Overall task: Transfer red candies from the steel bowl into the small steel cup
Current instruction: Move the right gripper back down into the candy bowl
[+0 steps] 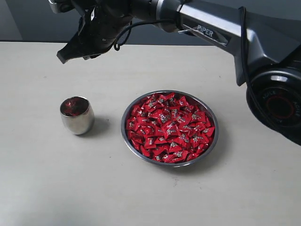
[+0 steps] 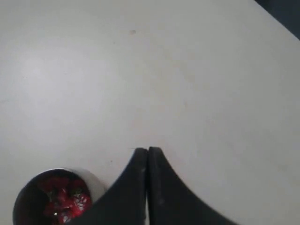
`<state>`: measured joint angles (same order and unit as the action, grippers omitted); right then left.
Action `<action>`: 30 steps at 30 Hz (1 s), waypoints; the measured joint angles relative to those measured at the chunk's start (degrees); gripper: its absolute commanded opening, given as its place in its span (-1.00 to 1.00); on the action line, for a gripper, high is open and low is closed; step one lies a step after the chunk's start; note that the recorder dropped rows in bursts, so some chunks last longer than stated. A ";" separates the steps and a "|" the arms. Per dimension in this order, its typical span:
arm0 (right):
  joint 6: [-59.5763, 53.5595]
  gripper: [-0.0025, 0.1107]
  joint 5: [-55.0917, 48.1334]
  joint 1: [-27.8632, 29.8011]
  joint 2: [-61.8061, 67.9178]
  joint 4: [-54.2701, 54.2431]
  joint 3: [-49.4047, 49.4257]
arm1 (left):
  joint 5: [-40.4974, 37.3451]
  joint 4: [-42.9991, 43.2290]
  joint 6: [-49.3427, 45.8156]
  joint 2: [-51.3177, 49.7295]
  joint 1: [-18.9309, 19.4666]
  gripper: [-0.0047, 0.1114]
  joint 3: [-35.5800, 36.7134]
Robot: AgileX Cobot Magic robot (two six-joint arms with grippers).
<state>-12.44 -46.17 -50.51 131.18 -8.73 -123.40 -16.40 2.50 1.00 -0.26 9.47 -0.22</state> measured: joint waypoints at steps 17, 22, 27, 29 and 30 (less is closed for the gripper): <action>1.93 -0.97 16.09 7.20 -17.47 -0.16 27.50 | 0.00 0.00 0.00 0.00 0.00 -0.91 0.00; 1.93 -0.97 20.87 11.03 -23.59 0.29 40.67 | 0.00 0.00 0.00 0.00 0.00 -0.91 0.00; 1.93 -0.97 21.22 15.64 -28.18 0.52 51.09 | 0.00 0.00 0.00 0.00 0.00 -0.91 0.00; 1.93 -0.97 18.56 16.71 -28.78 0.63 52.74 | 0.00 0.00 0.00 0.00 0.00 -0.91 0.00; 1.93 -0.97 16.50 16.95 -28.78 0.63 53.14 | 0.00 0.00 0.00 0.00 0.00 -0.91 0.00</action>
<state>-10.50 -29.67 -33.56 102.40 -8.10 -70.27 -16.40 2.50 1.00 -0.26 9.47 -0.22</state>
